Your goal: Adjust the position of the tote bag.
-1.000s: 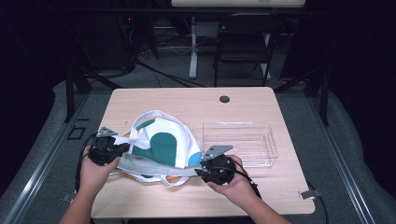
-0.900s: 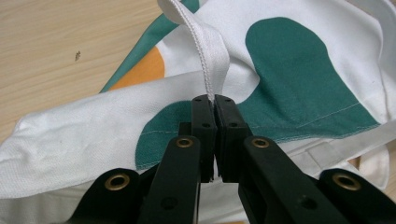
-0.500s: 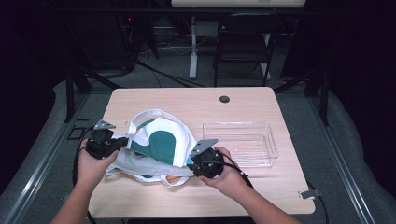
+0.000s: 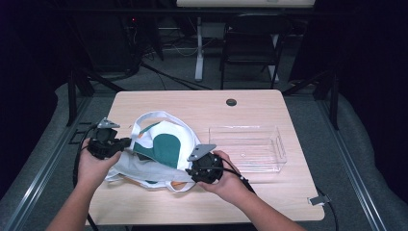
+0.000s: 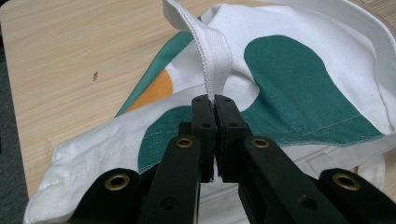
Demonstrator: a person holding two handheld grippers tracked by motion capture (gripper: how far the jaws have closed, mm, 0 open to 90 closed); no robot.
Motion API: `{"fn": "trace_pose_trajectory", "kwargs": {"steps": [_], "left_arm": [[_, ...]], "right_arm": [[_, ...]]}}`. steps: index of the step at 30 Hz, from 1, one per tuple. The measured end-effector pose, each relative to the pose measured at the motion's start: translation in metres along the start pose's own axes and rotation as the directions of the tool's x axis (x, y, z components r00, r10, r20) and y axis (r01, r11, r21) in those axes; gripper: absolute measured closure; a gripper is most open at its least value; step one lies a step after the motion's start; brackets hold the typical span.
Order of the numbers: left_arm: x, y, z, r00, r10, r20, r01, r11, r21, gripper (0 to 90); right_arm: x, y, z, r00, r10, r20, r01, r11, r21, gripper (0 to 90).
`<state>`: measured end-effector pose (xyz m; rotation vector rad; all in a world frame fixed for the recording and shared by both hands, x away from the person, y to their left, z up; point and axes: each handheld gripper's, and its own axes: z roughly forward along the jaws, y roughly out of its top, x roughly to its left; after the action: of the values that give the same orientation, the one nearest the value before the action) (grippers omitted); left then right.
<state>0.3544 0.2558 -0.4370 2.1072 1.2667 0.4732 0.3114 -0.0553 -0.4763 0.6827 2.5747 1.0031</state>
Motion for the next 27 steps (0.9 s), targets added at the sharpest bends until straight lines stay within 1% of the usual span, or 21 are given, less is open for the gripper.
{"fn": "trace_pose_trajectory", "kwargs": {"steps": [1,2,3,4,5,9,10,12,13,14,15,16,18,19,20,23,24,27], "left_arm": [[0.0,0.001,-0.001,1.0,0.003,0.002,-0.003,1.0,0.006,88.3],[0.0,0.002,-0.001,1.0,0.004,-0.005,-0.004,1.0,0.003,88.4],[0.001,0.003,-0.002,1.0,0.007,-0.001,-0.007,1.0,0.007,88.4],[0.001,0.004,-0.002,1.0,0.005,-0.007,-0.005,1.0,0.002,88.4],[0.001,0.005,-0.002,1.0,0.005,0.001,-0.005,1.0,0.008,88.3],[0.002,0.01,-0.002,1.0,0.005,-0.007,-0.005,0.9999,0.009,88.3],[0.002,0.011,-0.002,1.0,0.007,-0.003,-0.007,0.9999,0.011,88.3],[0.002,0.014,-0.003,0.9999,0.008,-0.007,-0.008,0.9999,0.013,88.3],[0.002,0.015,-0.003,0.9999,0.009,-0.013,-0.009,0.9999,0.006,88.3],[0.002,0.016,-0.004,0.9999,0.01,-0.008,-0.01,0.9999,0.013,88.3],[0.003,0.017,-0.004,0.9999,0.008,-0.008,-0.008,0.9999,0.006,88.3],[0.003,0.017,-0.004,0.9999,0.008,-0.012,-0.008,0.9999,0.008,88.3],[0.004,0.018,-0.004,0.9999,0.007,-0.012,-0.007,0.9999,0.01,88.3],[0.004,0.019,-0.004,0.9999,0.007,-0.013,-0.007,0.9999,0.011,88.3],[0.005,0.019,-0.004,0.9999,0.011,-0.008,-0.011,0.9997,0.022,88.3],[0.006,0.02,-0.004,0.9999,0.002,-0.011,-0.001,0.9999,0.015,88.3],[0.006,0.02,-0.004,0.9999,0.003,-0.013,-0.003,0.9999,0.015,88.3],[0.007,0.021,-0.004,1.0,0.002,0.002,-0.002,0.9997,0.023,88.3]], "right_arm": [[0.001,0.001,0.001,1.0,-0.009,0.002,0.009,1.0,0.006,60.6],[0.002,0.003,0.002,1.0,-0.01,0.0,0.01,1.0,-0.001,60.2],[0.003,0.004,0.004,0.9998,-0.019,0.003,0.019,1.0,0.001,60.1],[0.004,0.005,0.004,0.9996,-0.029,0.003,0.029,1.0,0.004,59.8],[0.004,0.007,0.005,0.9991,-0.042,0.005,0.042,0.999,0.014,59.5],[0.007,0.013,0.009,0.9989,-0.048,-0.003,0.048,0.999,-0.004,58.3],[0.007,0.014,0.01,0.9986,-0.053,-0.002,0.053,0.999,0.002,58.1],[0.008,0.017,0.013,0.9973,-0.074,-0.002,0.074,0.997,0.017,57.6],[0.009,0.018,0.015,0.9973,-0.073,0.002,0.073,0.997,0.01,57.3],[0.01,0.019,0.018,0.9968,-0.08,0.006,0.08,0.997,0.011,56.8],[0.01,0.02,0.018,0.996,-0.089,0.008,0.089,0.996,0.019,56.4],[0.011,0.021,0.02,0.996,-0.089,0.009,0.089,0.996,0.01,55.8],[0.013,0.023,0.023,0.9937,-0.111,0.017,0.11,0.994,0.017,55.2],[0.014,0.024,0.024,0.9935,-0.112,0.02,0.112,0.994,0.018,55.2],[0.015,0.024,0.026,0.9935,-0.112,0.021,0.111,0.994,0.017,55.2],[0.015,0.025,0.031,0.9913,-0.129,0.028,0.128,0.991,0.025,55.2],[0.016,0.025,0.033,0.9914,-0.127,0.032,0.127,0.992,0.027,55.2],[0.017,0.025,0.036,0.9881,-0.149,0.039,0.147,0.989,0.033,55.6]]}}
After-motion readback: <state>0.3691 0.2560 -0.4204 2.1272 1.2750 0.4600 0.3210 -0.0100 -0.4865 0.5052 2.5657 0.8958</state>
